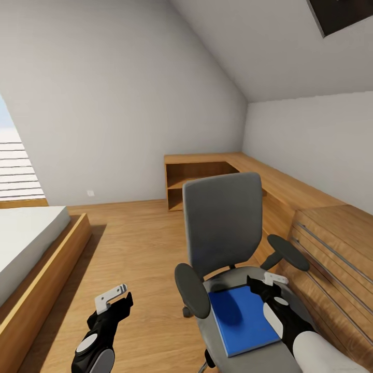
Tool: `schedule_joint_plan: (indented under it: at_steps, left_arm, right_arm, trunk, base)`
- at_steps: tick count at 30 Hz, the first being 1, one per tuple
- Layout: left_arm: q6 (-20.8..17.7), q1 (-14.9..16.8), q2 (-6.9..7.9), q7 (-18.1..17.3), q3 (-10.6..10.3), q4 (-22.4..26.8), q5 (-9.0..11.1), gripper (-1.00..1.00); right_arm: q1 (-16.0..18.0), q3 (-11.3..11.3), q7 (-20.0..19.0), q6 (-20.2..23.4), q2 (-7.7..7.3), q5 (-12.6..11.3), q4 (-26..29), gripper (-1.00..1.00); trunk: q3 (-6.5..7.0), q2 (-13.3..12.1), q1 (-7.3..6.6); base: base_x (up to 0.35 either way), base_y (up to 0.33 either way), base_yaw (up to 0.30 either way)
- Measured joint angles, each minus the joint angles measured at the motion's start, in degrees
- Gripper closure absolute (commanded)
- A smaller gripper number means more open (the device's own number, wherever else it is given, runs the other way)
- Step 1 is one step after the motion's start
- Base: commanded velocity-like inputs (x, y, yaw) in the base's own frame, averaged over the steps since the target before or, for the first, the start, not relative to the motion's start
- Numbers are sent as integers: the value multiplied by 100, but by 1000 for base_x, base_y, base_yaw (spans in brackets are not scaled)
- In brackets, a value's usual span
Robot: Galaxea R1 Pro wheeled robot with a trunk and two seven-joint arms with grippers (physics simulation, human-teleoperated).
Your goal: In the bedroom, organize the workspace by keeping the computer under the desk, ensuring the monitor is on the desk, placing the keyboard on the desk next to the monitor, placing the mouse on the desk next to the keyboard, moving the folder from the swivel chair onto the desk next to the mouse, stacking the notebook on top of the folder with the pen on top of the notebook, and positioning the swivel chair next to the desk.
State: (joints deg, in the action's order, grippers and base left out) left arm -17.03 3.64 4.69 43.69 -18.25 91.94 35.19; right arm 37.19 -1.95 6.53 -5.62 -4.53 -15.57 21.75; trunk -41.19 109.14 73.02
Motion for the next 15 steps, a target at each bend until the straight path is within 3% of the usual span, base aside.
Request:
schedule_joint_plan:
  at_steps: [6,15]
  left_arm:
    - [0,0,0,0,0,0,-1,-100]
    - [0,0,0,-4,0,8,3,-100]
  right_arm:
    - [3,42,26,97,-14,0,-1,-100]
    - [16,74,22,582,-31,-6,-2,-100]
  trunk:
    - [0,0,0]
    - [0,0,0]
  base:
    - [0,0,0]
    - [0,0,0]
